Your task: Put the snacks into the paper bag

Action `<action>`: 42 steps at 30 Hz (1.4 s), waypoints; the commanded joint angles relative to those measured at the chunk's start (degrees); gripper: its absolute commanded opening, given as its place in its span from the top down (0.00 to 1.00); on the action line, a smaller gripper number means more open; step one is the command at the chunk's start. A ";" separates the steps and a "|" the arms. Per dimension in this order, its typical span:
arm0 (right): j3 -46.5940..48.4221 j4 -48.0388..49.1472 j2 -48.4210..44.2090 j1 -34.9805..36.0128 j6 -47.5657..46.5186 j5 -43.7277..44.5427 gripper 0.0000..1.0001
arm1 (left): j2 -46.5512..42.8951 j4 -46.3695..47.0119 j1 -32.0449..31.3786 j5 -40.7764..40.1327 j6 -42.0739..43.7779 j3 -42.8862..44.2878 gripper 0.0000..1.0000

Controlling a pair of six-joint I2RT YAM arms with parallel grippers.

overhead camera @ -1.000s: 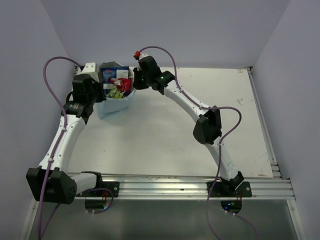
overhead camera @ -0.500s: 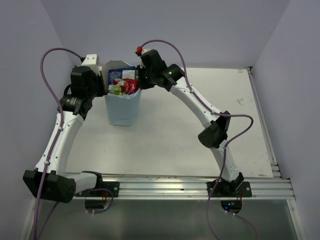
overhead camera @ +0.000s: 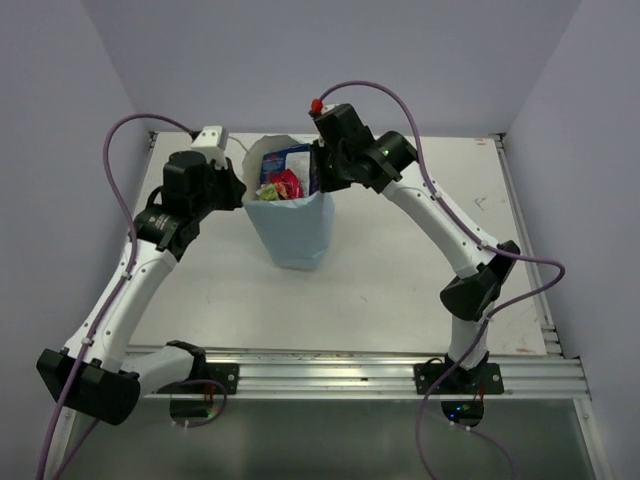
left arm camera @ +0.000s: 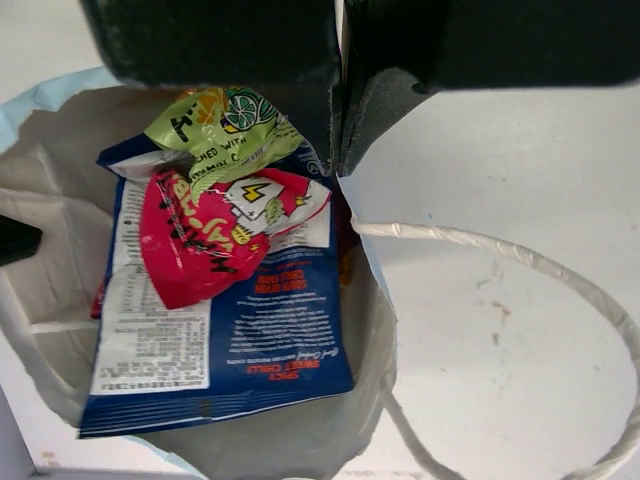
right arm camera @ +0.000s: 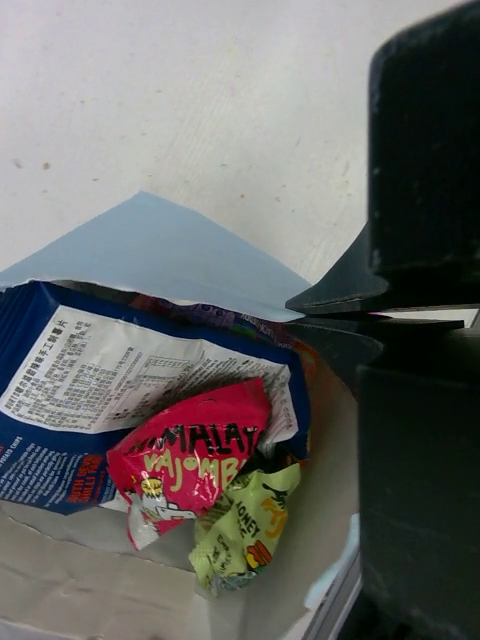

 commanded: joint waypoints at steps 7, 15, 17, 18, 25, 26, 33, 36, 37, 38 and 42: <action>-16.98 5.94 -10.53 0.24 3.59 3.84 1.00 | -5.00 7.05 -7.21 -0.80 -6.89 -4.52 1.00; -14.35 2.08 -10.44 -0.02 3.24 9.11 1.00 | -6.50 7.05 -11.87 -0.80 -10.06 -4.52 1.00; -15.05 2.08 -11.06 -0.11 3.42 9.47 1.00 | -6.06 7.05 -13.28 -0.80 -9.97 -4.34 1.00; -15.75 2.08 -11.06 -0.20 3.68 9.56 1.00 | -5.80 7.05 -13.72 -0.80 -9.88 -4.08 1.00; -15.59 1.03 -11.58 -0.37 4.65 13.16 1.00 | -4.65 7.75 -16.44 -0.80 -9.80 -3.46 1.00; -15.24 0.76 -11.58 -0.37 4.56 13.51 1.00 | -4.48 7.75 -16.62 -0.80 -9.80 -3.29 1.00; -16.73 1.02 -10.88 -0.64 5.00 13.34 1.00 | -3.86 8.19 -17.50 -0.71 -9.71 -2.94 1.00; -17.69 1.90 -10.88 -0.64 5.17 13.07 1.00 | -4.04 8.54 -17.50 -0.80 -9.27 -2.85 1.00; -18.13 2.51 -11.14 -0.64 5.09 12.90 1.00 | -4.04 8.80 -17.50 -0.71 -9.01 -2.76 1.00; -18.40 2.87 -11.32 -0.64 5.00 12.64 0.98 | -3.95 8.80 -17.50 -0.80 -8.40 -2.32 0.95; -20.85 6.38 -13.51 -0.64 3.42 11.05 0.58 | -4.21 10.03 -17.50 -4.30 -6.99 -1.36 0.47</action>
